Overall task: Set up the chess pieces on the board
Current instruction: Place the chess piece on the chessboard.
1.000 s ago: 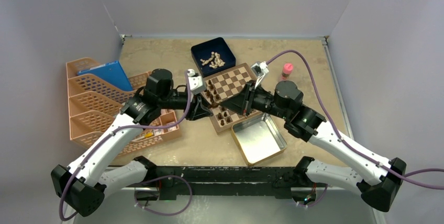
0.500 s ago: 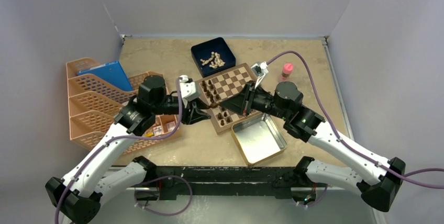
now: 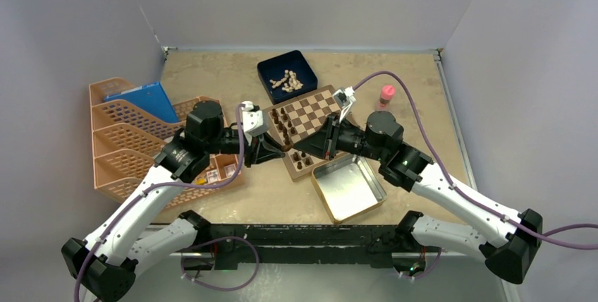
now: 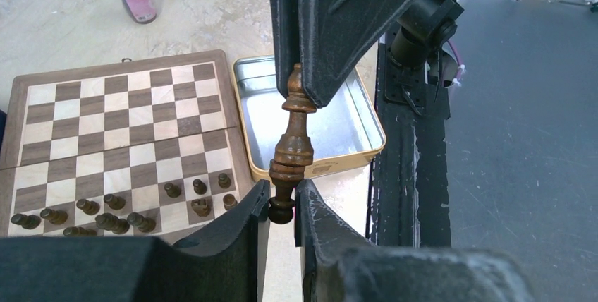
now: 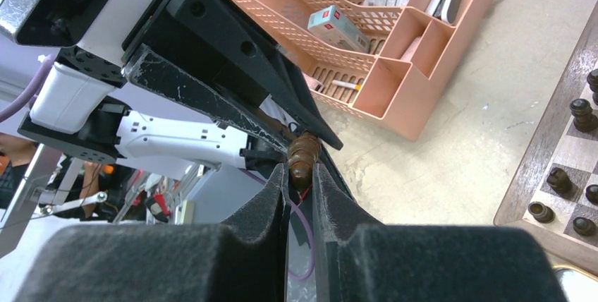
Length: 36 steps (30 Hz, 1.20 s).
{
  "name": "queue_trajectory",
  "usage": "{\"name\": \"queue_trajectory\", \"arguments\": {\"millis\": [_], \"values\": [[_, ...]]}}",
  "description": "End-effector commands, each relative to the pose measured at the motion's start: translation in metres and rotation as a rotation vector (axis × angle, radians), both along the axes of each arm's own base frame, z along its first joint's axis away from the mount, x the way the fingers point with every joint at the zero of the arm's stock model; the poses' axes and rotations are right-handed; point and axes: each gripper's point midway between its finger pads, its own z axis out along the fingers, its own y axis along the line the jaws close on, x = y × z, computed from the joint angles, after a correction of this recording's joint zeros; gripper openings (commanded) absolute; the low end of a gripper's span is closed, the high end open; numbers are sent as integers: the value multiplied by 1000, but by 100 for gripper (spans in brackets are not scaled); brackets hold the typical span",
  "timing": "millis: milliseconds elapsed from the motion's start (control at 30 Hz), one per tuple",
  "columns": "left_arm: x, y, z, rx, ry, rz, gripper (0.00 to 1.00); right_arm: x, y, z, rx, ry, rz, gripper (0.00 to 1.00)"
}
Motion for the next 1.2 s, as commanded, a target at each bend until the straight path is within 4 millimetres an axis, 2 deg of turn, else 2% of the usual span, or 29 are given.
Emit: {"name": "queue_trajectory", "arguments": {"millis": [0, 67, 200, 433, 533, 667, 900, 1000, 1167], "values": [[-2, -3, 13, -43, -51, -39, 9, -2, 2, 16, 56, -40, 19, 0], [-3, -3, 11, -39, -49, -38, 0, 0, 1, 15, 53, -35, 11, 0], [1, 1, -7, -7, 9, 19, 0, 6, -2, 15, 36, -35, -31, 0], [21, 24, -61, 102, 123, 262, 0, 42, -13, 1, -109, -30, -219, 0], [30, 39, -72, 144, 129, 380, 0, 66, -21, -7, -194, -32, -337, 0], [31, 50, -60, 101, 91, 460, 0, 91, -23, -24, -308, -18, -425, 0], [28, 72, -16, -51, -81, 571, 0, 125, -18, -69, -537, 22, -502, 0], [25, 82, -6, -89, -132, 609, 0, 130, -10, -92, -631, 44, -503, 0], [20, 96, 7, -132, -180, 664, 0, 125, 12, -131, -763, 59, -475, 0]]}}
